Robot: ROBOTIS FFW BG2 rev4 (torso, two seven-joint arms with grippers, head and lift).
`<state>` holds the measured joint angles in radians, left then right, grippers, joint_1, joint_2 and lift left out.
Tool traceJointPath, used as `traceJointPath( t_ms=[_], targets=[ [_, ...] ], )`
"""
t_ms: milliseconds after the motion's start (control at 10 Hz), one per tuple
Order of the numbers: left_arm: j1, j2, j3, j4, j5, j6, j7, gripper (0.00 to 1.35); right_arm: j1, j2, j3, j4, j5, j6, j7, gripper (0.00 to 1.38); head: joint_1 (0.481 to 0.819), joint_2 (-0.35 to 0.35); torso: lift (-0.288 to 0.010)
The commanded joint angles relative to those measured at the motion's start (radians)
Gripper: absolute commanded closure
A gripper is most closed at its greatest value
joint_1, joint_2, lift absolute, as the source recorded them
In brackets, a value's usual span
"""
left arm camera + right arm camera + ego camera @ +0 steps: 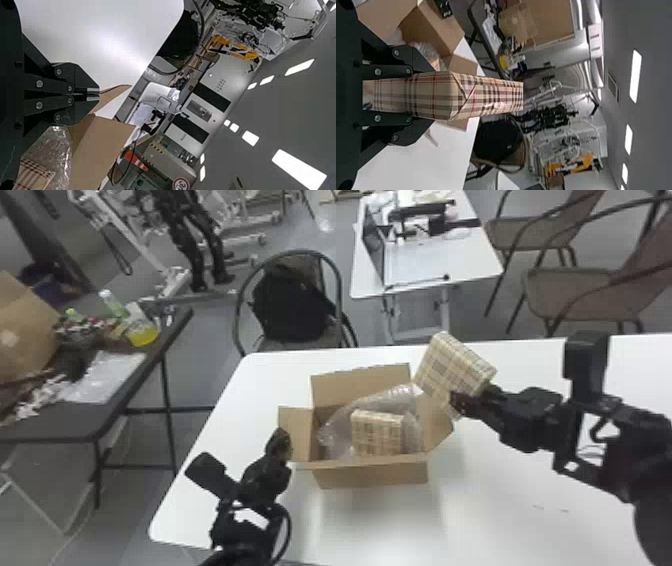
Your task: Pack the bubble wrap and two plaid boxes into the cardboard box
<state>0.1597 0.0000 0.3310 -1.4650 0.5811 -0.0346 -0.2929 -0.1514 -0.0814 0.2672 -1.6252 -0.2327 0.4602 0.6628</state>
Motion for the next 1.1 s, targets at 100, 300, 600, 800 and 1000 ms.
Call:
traceJointPath(
  t_ms=[100,300,600,800,1000],
  targets=[
    [-0.019,-0.003,-0.029,0.018,0.0,0.002,0.0,1.21,-0.128,0.009,0.083,0.137,-0.157,0.094,0.095,1.01,0.695,0.35,-0.05],
    [-0.031,-0.003,-0.041,0.022,0.002,0.004,-0.002,1.21,-0.212,0.045,0.139,0.327,-0.228,0.095,0.173,1.01,0.695,0.35,-0.05],
    [-0.049,-0.003,-0.066,0.023,0.011,0.005,-0.014,1.21,-0.278,0.082,0.175,0.487,-0.186,0.06,0.215,0.64,0.695,0.35,-0.05],
    [-0.043,-0.003,-0.064,0.022,0.025,0.005,-0.02,1.21,-0.274,0.082,0.171,0.487,-0.185,0.04,0.209,0.08,0.695,0.35,-0.05],
    [-0.042,-0.003,-0.06,0.022,0.033,-0.002,-0.022,1.21,-0.212,0.075,0.129,0.406,-0.154,-0.015,0.178,0.14,0.695,0.35,-0.05]
  ],
)
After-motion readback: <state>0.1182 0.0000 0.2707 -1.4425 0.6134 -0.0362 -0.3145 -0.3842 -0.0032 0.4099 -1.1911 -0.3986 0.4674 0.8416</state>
